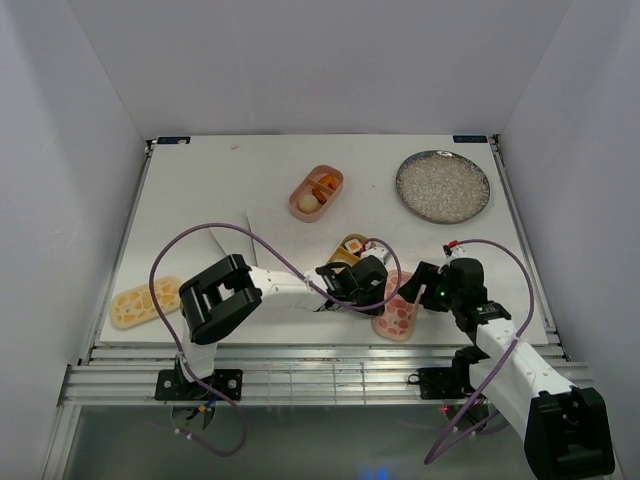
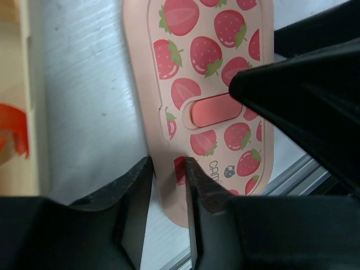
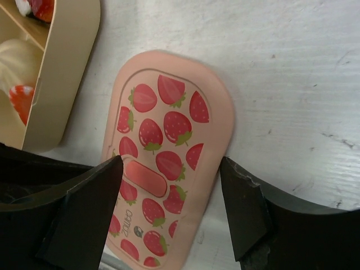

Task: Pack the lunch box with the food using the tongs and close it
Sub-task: Pick up the box lid from the center of the board.

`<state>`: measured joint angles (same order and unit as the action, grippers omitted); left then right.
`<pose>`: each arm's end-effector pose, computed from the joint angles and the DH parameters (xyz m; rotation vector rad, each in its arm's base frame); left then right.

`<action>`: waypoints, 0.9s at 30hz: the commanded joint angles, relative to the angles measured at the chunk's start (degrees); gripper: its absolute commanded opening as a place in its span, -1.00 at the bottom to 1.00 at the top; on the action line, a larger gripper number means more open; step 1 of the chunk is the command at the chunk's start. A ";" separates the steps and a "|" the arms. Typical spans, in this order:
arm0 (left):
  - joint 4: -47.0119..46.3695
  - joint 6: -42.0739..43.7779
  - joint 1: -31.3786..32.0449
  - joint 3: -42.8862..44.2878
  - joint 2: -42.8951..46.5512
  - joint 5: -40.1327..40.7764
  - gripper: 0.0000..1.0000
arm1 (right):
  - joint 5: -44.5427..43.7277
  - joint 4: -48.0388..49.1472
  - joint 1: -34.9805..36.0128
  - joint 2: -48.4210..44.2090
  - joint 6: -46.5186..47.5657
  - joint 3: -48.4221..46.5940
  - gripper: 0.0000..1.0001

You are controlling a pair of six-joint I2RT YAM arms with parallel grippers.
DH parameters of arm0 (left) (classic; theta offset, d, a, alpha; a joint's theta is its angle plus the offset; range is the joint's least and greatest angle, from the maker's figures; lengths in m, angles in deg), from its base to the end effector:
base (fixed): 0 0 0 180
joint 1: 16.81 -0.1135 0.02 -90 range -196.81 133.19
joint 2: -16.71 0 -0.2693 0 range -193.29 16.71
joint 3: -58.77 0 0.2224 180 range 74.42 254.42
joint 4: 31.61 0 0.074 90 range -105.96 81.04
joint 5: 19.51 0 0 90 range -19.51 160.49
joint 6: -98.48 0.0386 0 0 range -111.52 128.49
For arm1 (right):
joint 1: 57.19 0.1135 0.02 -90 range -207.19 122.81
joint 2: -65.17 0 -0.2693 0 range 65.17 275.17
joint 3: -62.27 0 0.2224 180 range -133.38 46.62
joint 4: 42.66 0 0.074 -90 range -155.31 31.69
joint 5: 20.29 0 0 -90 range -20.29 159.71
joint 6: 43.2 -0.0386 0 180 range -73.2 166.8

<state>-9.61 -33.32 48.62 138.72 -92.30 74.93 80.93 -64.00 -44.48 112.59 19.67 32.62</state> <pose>0.1577 -0.3378 0.1726 0.4967 2.5483 -0.6792 0.1314 0.0373 0.1734 0.1823 2.2989 0.5862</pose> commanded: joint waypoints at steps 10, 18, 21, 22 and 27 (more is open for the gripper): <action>-2.39 0.84 0.23 4.61 -3.93 -2.60 -0.88 | 4.85 2.97 -0.14 -4.61 -6.79 4.16 0.56; -3.09 1.46 -0.04 5.41 -4.98 -1.29 -1.00 | 11.45 1.13 -0.14 -12.96 -5.56 0.91 0.52; -4.59 1.55 -0.21 5.14 -4.89 -1.54 -1.00 | 13.20 0.07 -0.14 -12.44 -4.51 -0.41 0.51; -4.85 1.72 -0.21 5.32 -4.98 -1.55 -1.00 | 13.47 0.16 -0.05 -12.26 -4.42 -0.41 0.50; -5.03 2.07 -0.56 7.51 -6.56 -2.42 -1.00 | 14.96 1.82 -0.05 -12.35 -4.33 0.55 0.48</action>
<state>-11.34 -32.03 48.18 144.09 -96.52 72.70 85.22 -60.20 -45.92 100.09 17.20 33.60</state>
